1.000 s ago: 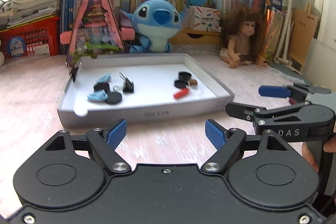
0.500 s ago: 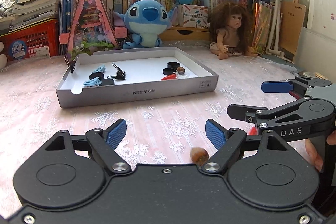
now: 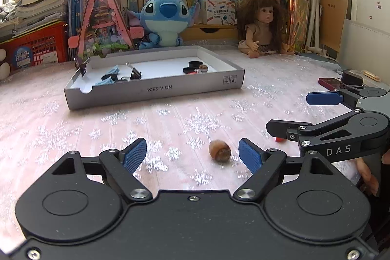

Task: Organize rigid objects
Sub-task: 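Grasp the brown nut with the left gripper while the right gripper grasps the red marker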

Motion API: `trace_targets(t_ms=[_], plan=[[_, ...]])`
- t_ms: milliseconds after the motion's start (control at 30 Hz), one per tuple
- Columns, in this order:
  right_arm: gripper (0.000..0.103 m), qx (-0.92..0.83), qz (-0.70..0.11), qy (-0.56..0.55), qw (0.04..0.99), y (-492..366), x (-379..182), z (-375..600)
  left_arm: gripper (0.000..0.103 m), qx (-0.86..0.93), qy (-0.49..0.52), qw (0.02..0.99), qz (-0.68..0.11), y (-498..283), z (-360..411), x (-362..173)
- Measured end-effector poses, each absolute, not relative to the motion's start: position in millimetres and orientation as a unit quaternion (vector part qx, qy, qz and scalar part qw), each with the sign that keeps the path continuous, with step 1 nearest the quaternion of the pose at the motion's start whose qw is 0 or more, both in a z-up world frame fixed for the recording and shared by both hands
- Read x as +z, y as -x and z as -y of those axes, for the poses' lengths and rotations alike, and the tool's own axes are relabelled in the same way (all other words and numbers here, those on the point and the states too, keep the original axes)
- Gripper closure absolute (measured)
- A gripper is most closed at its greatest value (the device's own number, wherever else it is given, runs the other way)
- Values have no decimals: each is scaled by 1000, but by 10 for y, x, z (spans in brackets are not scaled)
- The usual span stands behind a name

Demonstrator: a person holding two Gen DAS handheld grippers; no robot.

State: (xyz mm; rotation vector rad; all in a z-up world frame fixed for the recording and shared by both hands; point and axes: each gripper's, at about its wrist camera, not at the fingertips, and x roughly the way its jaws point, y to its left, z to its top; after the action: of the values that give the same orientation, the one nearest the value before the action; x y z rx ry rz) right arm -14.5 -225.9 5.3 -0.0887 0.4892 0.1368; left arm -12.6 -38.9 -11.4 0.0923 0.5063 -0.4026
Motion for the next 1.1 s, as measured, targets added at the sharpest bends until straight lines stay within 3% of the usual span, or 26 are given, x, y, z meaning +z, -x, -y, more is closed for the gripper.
trace_targets(t_ms=[200, 467, 867, 1100], plan=[[0, 66, -238, 51, 968, 173, 30, 2207, 24, -200, -42, 947, -248, 127, 379, -141], [0, 66, -239, 66, 967, 163, 23, 2163, 41, -218, -39, 944, -245, 149, 412, -173], [0, 68, -247, 81, 963, 166, 12, 2112, 58, -221, -39, 943, -246, 123, 436, -196], [9, 78, -259, 68, 960, 174, -14, 2106, 69, -229, -36, 941, -248, 125, 423, -203]])
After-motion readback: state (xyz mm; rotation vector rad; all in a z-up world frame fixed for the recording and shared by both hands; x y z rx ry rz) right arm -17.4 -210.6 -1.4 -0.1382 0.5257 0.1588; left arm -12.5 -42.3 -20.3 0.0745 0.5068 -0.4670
